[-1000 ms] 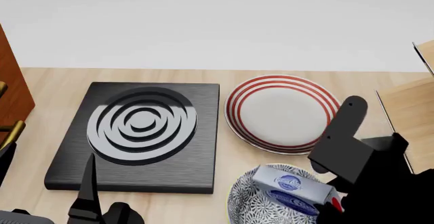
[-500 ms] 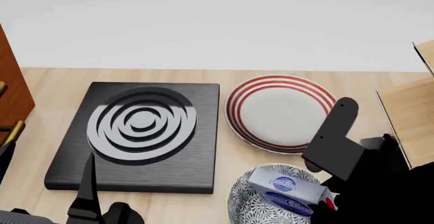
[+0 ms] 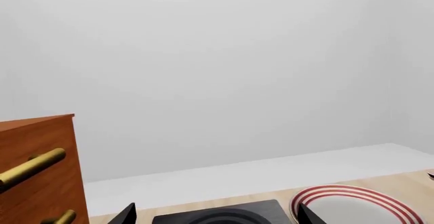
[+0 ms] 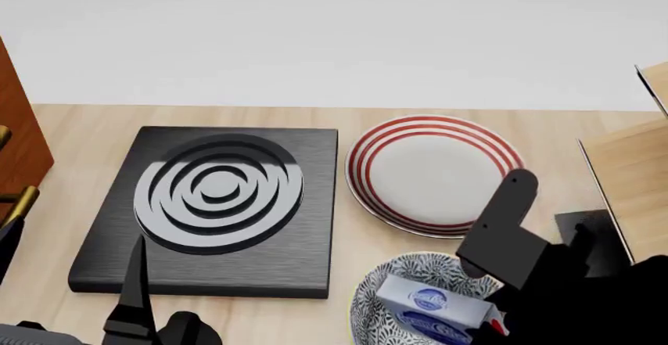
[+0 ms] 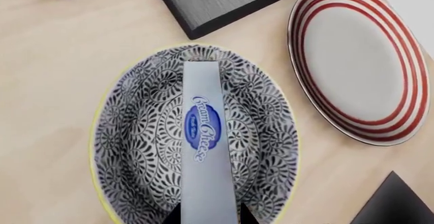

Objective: Pick up the cream cheese and put it in the bowl.

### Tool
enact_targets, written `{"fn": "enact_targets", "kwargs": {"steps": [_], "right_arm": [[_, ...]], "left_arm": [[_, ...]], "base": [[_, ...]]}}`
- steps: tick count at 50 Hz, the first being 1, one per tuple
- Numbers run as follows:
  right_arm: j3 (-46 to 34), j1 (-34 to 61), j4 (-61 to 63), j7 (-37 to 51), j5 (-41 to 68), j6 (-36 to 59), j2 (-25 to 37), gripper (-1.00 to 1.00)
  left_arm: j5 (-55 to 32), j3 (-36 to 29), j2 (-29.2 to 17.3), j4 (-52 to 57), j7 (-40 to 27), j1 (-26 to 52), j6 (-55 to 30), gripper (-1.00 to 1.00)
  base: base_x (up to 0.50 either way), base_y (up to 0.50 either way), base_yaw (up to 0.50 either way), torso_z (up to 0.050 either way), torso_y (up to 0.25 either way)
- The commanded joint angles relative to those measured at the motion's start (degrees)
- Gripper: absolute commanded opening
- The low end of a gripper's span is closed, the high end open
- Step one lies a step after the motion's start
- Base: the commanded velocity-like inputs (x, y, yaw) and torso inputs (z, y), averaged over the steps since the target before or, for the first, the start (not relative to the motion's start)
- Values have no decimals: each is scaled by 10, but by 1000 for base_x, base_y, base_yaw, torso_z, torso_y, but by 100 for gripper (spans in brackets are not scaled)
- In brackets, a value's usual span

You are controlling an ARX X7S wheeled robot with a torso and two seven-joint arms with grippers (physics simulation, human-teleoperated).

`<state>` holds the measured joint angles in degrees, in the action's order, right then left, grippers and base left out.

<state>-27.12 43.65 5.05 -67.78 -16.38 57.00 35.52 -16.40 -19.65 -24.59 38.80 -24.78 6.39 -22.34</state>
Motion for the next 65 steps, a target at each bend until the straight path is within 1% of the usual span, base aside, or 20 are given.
{"fn": "enact_targets", "kwargs": {"steps": [1,2,34,37,61,62,65], "right_arm": [[5,-2,-11,5,0,-8,-6,-100],[3,7,-5,-2,-2,3,-4,-100],[-7,20,-62,16,6,-31,-13,-100],[-13,34,-51,3,3,-12,-11,-100],[-20,31,-81,12,10,-30,-14,-100],[-20,31,-80,12,10,-29,-14,100],[-19,30,-78,13,10,-27,-14,100]], "left_arm": [[8,-7,1,-22,7,-13,26,100],[8,-8,1,-22,7,-13,27,100],[5,-11,-2,-20,4,-11,27,100],[5,-11,-2,-21,4,-11,27,100],[2,-13,-4,-22,2,-10,29,100],[3,-13,-4,-23,2,-11,31,100],[3,-13,-5,-23,2,-11,31,100]], "base": [[0,0,0,0,0],[0,0,3,0,0],[0,0,0,0,1],[0,0,0,0,0],[0,0,0,0,0],[0,0,0,0,0],[0,0,0,0,0]]}}
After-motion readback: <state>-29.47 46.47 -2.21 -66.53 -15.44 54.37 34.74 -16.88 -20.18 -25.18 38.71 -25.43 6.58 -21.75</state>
